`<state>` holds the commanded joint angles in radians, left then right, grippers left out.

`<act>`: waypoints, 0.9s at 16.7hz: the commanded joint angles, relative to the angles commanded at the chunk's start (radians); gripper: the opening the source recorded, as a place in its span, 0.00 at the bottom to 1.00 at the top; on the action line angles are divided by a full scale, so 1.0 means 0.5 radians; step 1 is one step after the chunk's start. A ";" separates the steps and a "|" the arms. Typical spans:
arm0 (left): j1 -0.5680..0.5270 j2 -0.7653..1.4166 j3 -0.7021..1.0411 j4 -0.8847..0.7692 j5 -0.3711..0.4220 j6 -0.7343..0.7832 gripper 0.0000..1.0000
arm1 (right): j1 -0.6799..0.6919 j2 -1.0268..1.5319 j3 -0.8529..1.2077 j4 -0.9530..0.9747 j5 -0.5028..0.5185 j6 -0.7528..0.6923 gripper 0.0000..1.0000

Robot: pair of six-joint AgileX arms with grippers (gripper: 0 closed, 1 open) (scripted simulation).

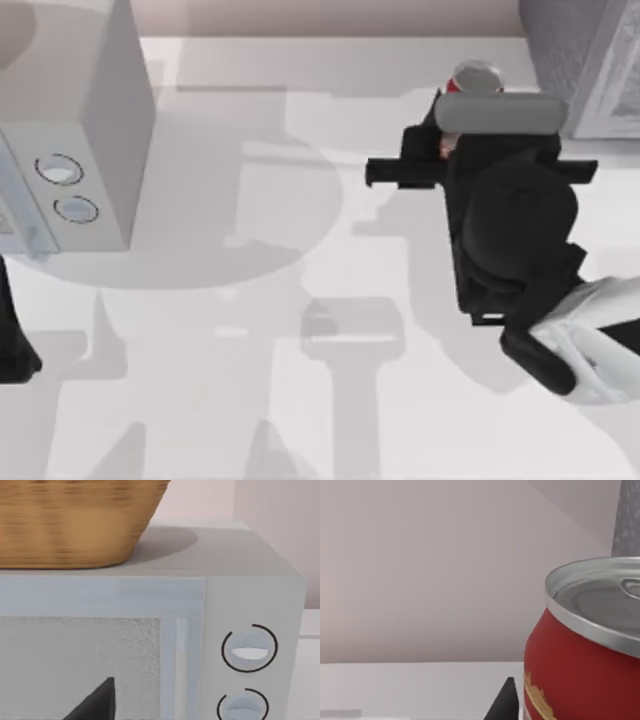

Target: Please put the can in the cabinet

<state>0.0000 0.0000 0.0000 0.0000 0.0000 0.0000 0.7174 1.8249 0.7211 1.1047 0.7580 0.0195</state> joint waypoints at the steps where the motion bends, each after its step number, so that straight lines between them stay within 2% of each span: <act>1: 0.000 0.000 0.000 0.000 0.000 0.000 1.00 | -0.031 -0.040 -0.005 -0.013 0.003 -0.005 0.00; 6: 0.000 0.000 0.000 0.000 0.000 0.000 1.00 | -0.244 -0.467 -0.127 -0.228 -0.105 -0.039 0.00; 15: 0.000 0.000 0.000 0.000 0.000 0.000 1.00 | -0.752 -1.796 -0.680 -1.077 -0.686 -0.036 0.00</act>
<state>0.0000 0.0000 0.0000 0.0000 0.0000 0.0000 0.3416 0.9269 0.3813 0.5663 0.4148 0.0017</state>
